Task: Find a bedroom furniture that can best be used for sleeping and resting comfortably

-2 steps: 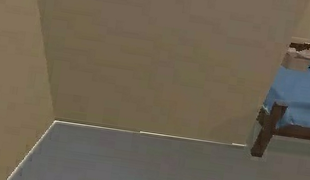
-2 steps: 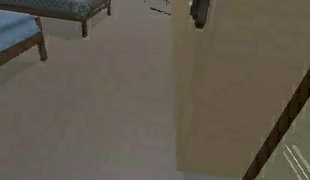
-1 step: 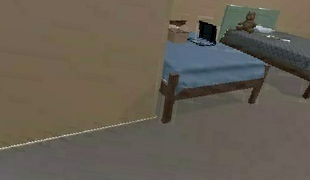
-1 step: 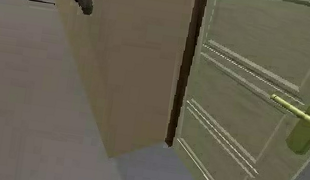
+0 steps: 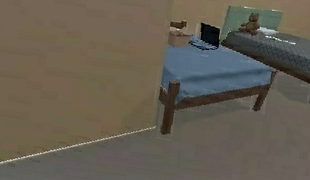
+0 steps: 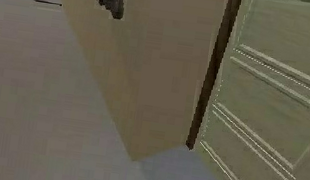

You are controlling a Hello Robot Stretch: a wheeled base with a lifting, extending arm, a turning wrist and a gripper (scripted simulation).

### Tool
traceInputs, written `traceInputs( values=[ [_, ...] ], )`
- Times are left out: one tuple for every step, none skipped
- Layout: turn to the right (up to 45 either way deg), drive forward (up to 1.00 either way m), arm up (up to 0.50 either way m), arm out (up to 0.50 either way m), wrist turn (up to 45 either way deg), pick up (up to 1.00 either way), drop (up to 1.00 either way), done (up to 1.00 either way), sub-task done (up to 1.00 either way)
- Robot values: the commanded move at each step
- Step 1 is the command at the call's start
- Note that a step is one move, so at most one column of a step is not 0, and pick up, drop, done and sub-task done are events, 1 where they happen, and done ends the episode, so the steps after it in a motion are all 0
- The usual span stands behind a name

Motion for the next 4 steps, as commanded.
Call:
traceInputs(
  values=[
    [6.0,0.0,0.0,0.0,0.0,0.0,0.0,0.0,0.0],
    [0.0,0.9,0.0,0.0,0.0,0.0,0.0,0.0,0.0],
    [33.0,0.0,0.0,0.0,0.0,0.0,0.0,0.0,0.0],
    [0.0,0.05,0.0,0.0,0.0,0.0,0.0,0.0,0.0]
  ],
)
